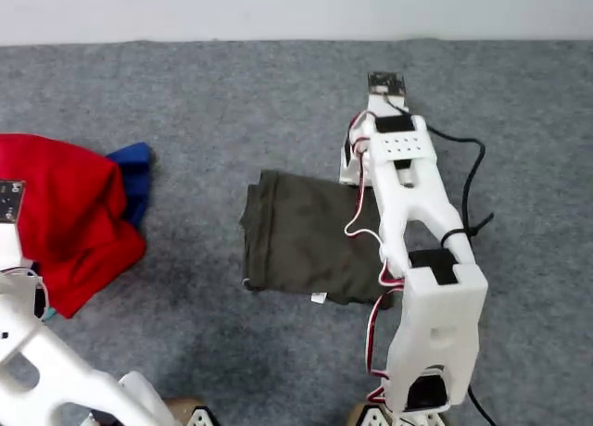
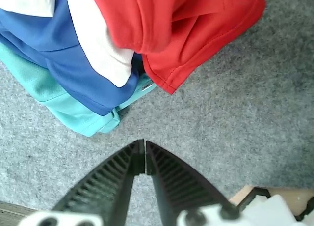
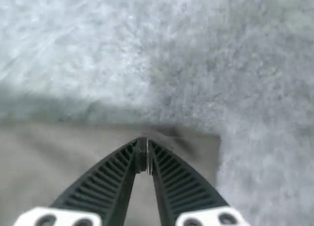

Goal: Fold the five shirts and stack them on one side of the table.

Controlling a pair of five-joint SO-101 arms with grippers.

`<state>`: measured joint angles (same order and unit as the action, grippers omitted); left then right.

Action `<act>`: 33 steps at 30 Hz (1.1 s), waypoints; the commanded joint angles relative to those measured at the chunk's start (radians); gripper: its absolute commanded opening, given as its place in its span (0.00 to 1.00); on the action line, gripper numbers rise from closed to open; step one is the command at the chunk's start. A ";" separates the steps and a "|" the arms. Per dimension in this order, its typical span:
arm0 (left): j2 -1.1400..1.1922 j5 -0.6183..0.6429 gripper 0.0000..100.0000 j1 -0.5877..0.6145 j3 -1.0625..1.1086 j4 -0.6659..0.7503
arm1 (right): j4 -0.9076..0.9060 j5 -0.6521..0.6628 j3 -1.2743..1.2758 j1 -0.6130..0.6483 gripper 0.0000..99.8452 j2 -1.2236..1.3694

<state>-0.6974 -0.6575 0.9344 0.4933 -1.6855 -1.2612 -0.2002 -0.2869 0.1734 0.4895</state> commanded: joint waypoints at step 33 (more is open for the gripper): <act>-0.017 -0.008 0.02 -0.002 -0.004 0.026 | -0.012 -0.351 0.549 0.163 0.35 -0.203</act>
<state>-0.6974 -0.6575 0.9344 0.4933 -1.6855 -1.3548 -0.5409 0.2102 0.3560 0.3222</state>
